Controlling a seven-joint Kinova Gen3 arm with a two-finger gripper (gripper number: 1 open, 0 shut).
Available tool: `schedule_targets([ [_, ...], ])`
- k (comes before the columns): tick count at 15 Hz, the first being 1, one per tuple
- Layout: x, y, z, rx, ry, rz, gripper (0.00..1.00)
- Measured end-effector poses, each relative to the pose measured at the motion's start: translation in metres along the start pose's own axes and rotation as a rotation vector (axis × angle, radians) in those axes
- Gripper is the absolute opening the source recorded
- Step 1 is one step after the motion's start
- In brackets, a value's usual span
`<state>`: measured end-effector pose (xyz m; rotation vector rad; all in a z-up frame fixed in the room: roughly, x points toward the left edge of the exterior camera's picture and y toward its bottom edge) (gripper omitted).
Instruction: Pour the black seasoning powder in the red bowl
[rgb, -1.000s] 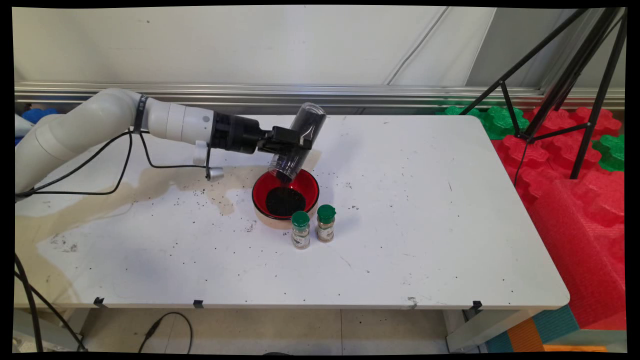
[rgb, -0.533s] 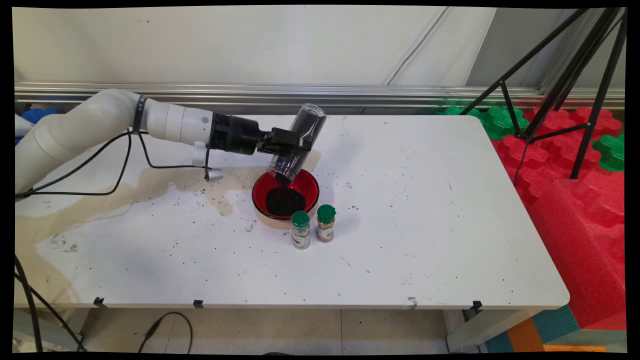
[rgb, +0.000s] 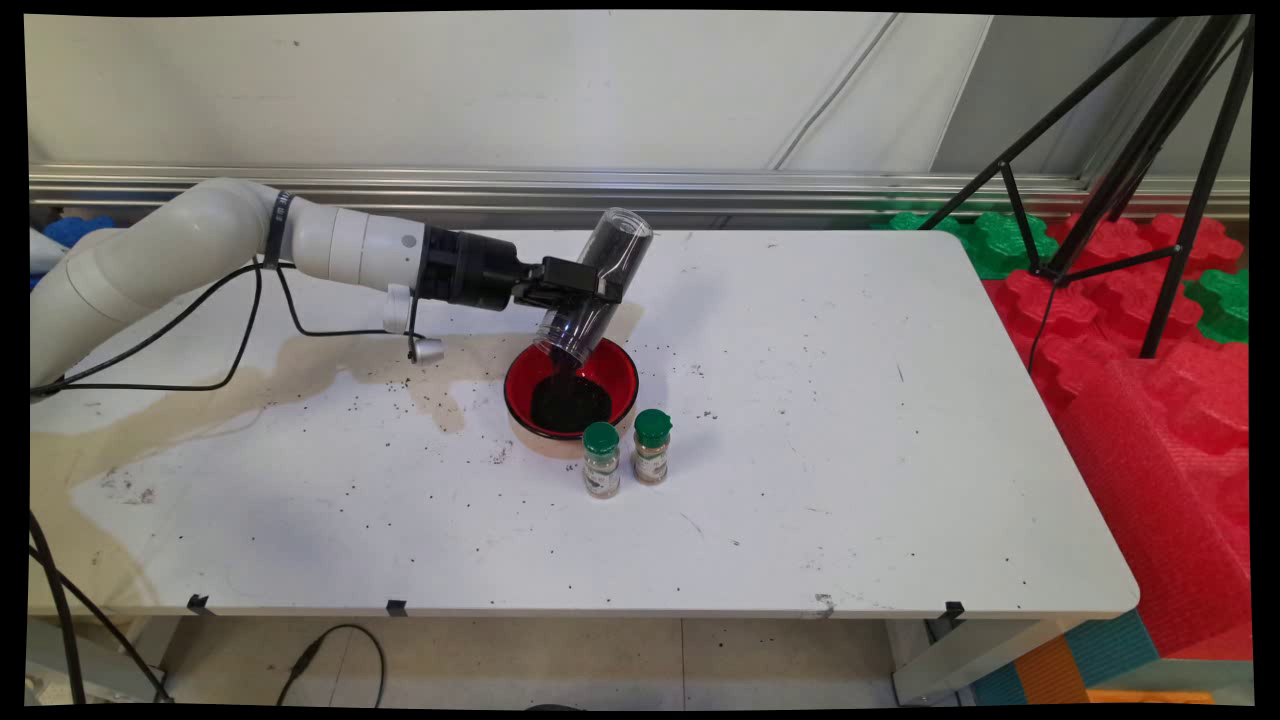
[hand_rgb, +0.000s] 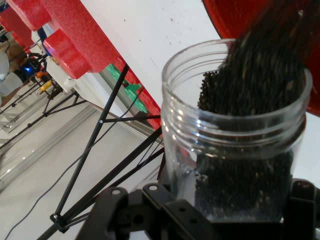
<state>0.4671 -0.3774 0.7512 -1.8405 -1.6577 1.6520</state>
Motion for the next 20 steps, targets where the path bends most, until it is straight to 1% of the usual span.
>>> schedule_targets([
  [16,0.0004,0.0021,-0.0025,0.001,0.005,0.026,0.00],
  [20,0.0006,0.0028,-0.0032,0.001,0.007,0.016,0.00],
])
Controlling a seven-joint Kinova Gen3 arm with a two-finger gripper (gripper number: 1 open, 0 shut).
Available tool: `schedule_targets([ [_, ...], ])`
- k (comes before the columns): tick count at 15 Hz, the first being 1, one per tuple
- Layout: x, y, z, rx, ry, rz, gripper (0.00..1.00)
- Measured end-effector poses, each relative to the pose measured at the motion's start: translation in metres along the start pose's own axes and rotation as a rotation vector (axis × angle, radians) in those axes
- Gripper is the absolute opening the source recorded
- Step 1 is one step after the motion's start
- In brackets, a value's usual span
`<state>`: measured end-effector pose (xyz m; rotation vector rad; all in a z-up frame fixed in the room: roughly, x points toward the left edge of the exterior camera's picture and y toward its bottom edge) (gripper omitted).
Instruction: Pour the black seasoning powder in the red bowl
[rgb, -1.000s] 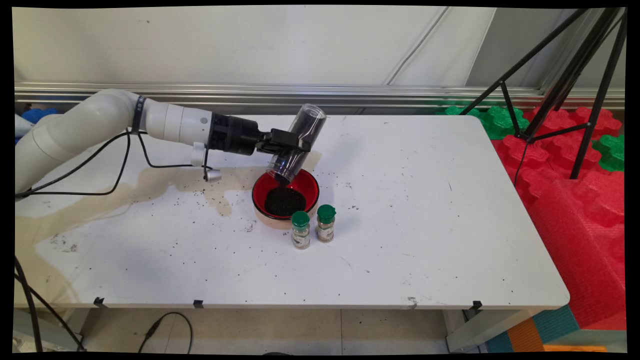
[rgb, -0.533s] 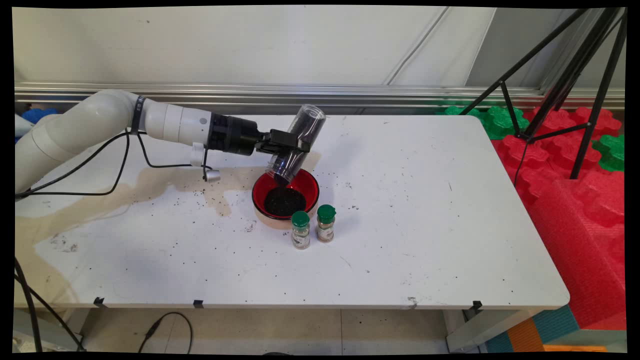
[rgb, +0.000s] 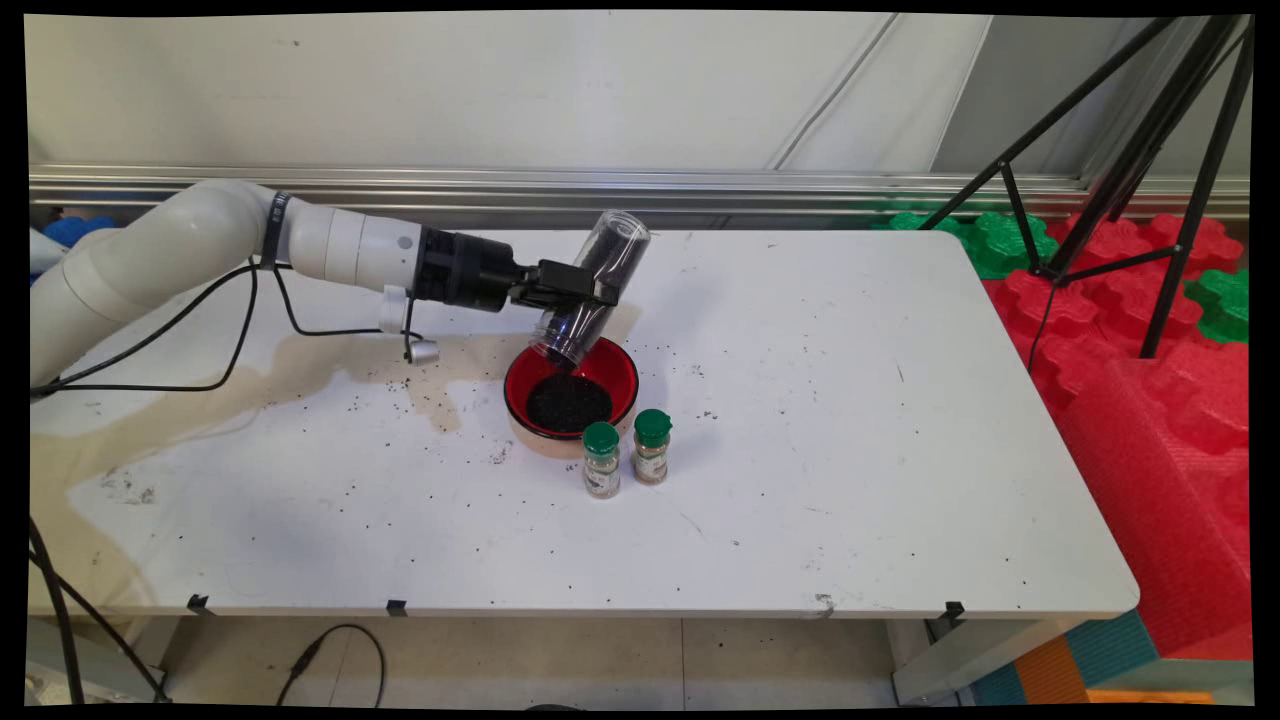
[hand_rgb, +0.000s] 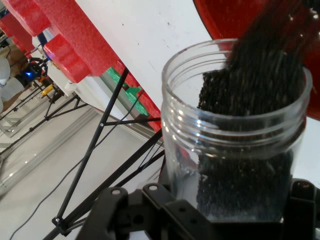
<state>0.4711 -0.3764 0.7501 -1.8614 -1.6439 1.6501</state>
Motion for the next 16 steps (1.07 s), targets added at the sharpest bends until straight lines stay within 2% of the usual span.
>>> schedule_targets([
  [11,-0.0013,0.0013,-0.0023,-0.005,0.004,-0.136,0.00],
  [16,-0.0019,0.0013,-0.0041,-0.010,0.007,-0.225,0.00],
])
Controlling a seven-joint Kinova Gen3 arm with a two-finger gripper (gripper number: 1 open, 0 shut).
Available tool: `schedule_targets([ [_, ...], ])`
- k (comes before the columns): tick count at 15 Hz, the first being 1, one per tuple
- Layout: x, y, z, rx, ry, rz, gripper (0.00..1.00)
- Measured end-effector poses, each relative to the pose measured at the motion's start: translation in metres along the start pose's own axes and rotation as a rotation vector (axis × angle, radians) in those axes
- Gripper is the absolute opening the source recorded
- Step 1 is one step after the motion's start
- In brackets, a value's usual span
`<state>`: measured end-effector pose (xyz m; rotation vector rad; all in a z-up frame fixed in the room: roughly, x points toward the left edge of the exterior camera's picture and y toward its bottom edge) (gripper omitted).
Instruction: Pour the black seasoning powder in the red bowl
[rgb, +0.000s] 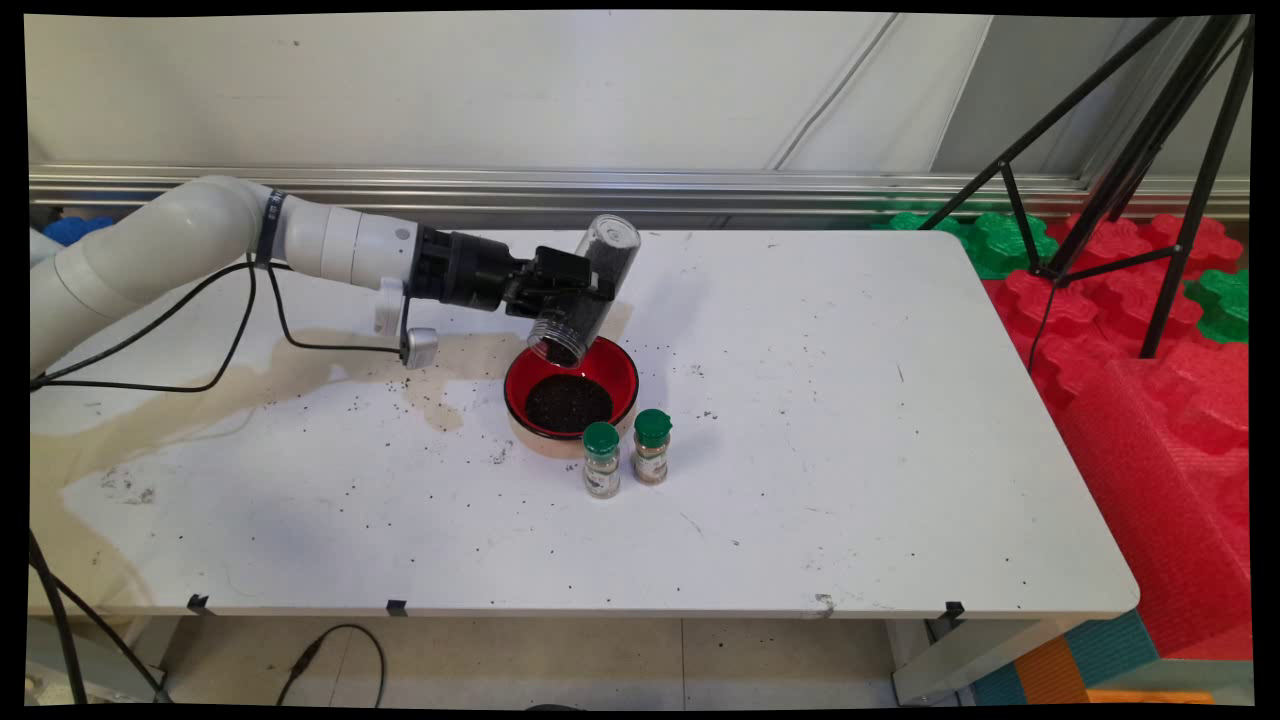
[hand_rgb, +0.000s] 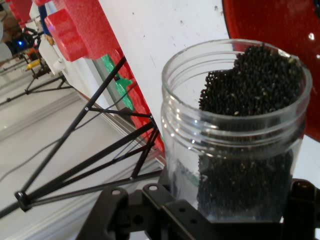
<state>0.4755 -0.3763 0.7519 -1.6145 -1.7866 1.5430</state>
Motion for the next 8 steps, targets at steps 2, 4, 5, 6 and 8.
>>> schedule_targets([
  [2,-0.0004,-0.0004,-0.0011,-0.002,0.001,-0.046,0.00],
  [4,-0.0009,-0.0010,-0.0027,-0.003,0.003,-0.095,0.00],
  [5,-0.0013,-0.0015,-0.0035,-0.003,0.004,-0.125,0.00],
  [6,-0.0019,-0.0020,-0.0045,-0.003,0.004,-0.158,0.00],
  [8,-0.0039,-0.0030,-0.0064,-0.001,0.002,-0.224,0.00],
])
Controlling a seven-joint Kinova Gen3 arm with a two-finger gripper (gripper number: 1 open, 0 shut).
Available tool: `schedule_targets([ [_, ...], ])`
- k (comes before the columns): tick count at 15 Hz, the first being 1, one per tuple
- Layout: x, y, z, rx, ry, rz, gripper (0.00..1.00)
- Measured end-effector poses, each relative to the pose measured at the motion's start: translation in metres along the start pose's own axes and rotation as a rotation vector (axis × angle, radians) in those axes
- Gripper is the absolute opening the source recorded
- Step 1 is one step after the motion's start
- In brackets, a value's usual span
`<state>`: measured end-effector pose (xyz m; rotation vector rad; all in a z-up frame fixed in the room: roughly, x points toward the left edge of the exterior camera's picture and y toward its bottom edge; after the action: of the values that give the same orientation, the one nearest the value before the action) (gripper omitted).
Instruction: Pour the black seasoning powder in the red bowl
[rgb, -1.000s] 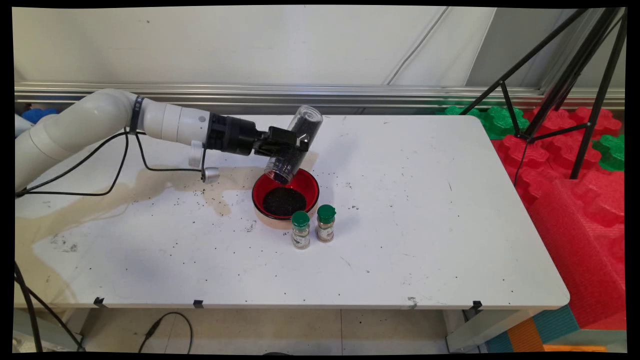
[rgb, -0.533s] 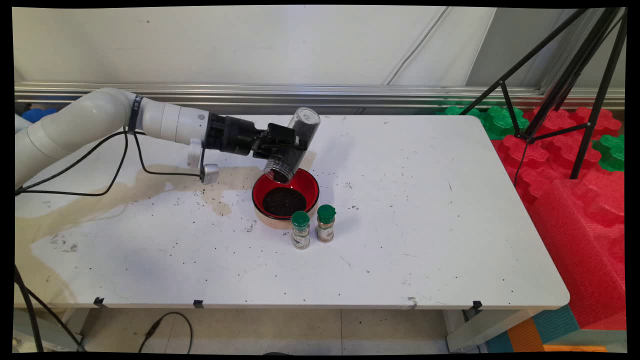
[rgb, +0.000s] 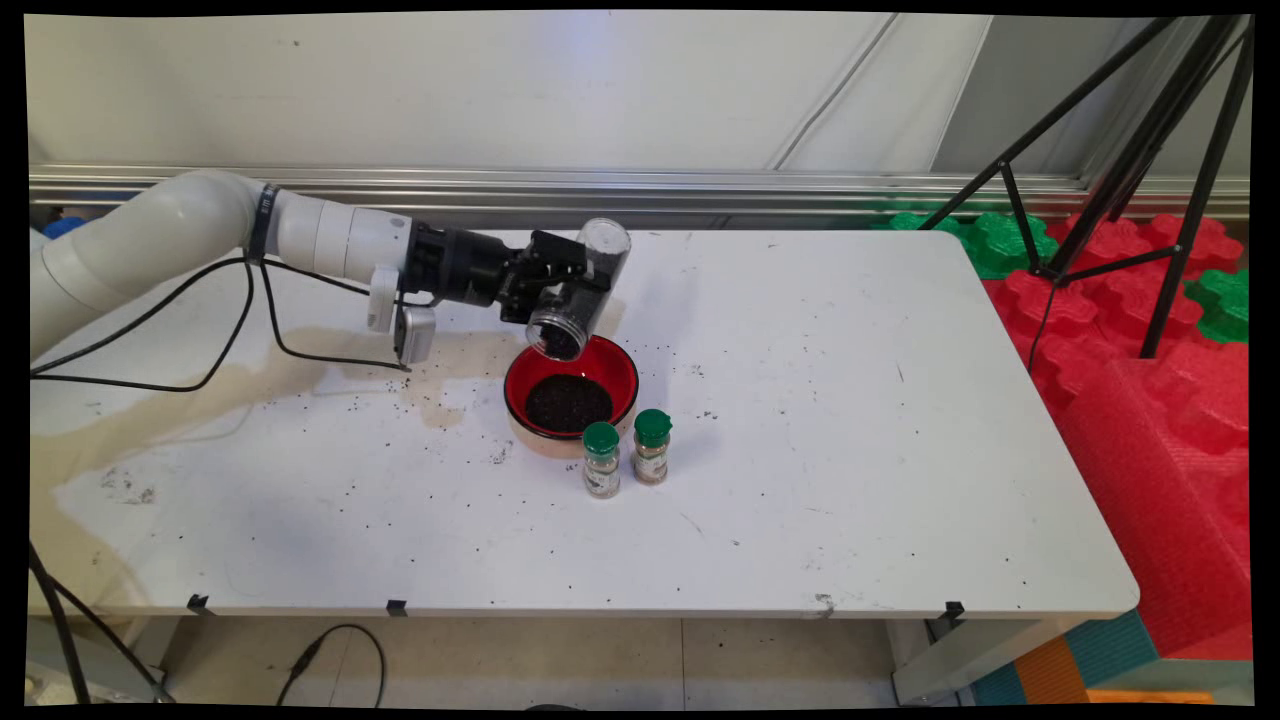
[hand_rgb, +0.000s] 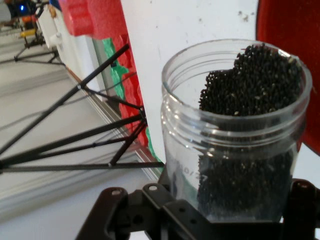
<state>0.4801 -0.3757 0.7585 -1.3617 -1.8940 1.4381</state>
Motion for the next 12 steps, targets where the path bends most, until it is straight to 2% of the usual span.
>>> schedule_targets([
  [12,-0.017,-0.009,-0.015,0.022,-0.016,-0.443,0.00],
])
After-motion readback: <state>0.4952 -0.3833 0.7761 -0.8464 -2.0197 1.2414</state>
